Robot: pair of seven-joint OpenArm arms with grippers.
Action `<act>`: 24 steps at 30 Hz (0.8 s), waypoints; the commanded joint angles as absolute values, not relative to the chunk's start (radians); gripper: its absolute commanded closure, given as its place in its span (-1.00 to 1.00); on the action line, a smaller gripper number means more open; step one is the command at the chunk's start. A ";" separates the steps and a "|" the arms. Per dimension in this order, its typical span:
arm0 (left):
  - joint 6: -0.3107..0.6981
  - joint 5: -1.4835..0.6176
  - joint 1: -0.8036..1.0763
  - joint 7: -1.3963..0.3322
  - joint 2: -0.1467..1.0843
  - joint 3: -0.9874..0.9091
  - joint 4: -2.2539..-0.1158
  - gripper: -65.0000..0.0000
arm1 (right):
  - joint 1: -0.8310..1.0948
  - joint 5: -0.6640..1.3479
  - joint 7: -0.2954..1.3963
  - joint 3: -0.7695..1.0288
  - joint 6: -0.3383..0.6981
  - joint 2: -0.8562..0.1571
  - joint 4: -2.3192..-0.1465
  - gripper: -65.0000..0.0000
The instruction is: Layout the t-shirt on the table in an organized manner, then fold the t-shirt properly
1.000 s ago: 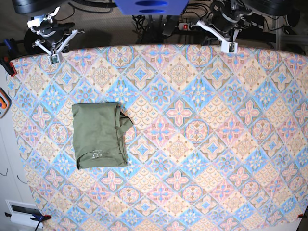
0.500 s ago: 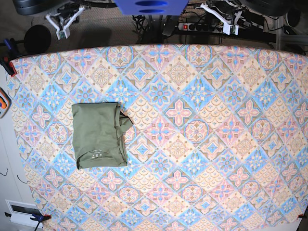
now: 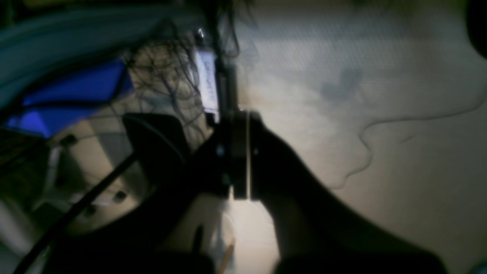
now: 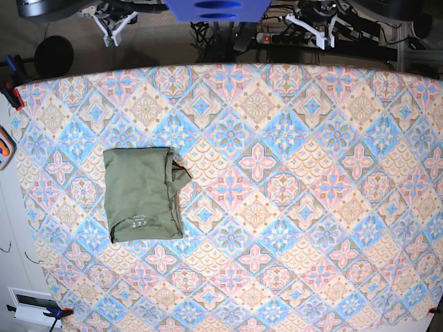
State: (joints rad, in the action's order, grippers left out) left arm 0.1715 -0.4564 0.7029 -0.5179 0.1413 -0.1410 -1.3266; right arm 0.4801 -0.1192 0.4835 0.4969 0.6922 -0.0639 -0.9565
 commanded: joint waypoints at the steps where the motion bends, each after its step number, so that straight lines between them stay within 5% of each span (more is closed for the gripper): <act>1: 0.173 -0.460 0.714 -0.498 0.147 -0.143 -1.300 0.98 | 0.475 -0.125 0.450 0.503 0.698 -0.070 -0.917 0.98; 17: 0.171 -0.225 0.427 -0.058 0.148 0.133 -0.576 0.98 | 0.305 -0.134 0.151 0.492 0.698 -0.117 -0.421 0.97; 24: 0.171 -0.226 0.320 0.084 0.148 0.288 -0.383 0.98 | 0.297 -0.134 0.117 0.492 0.556 -0.110 -0.361 0.97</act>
State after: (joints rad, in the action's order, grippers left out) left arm 0.1684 -0.2249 0.3050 0.0803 0.1455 0.2867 -0.3843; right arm 0.2920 -0.1341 0.1215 0.4908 0.5449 -0.1036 -0.3580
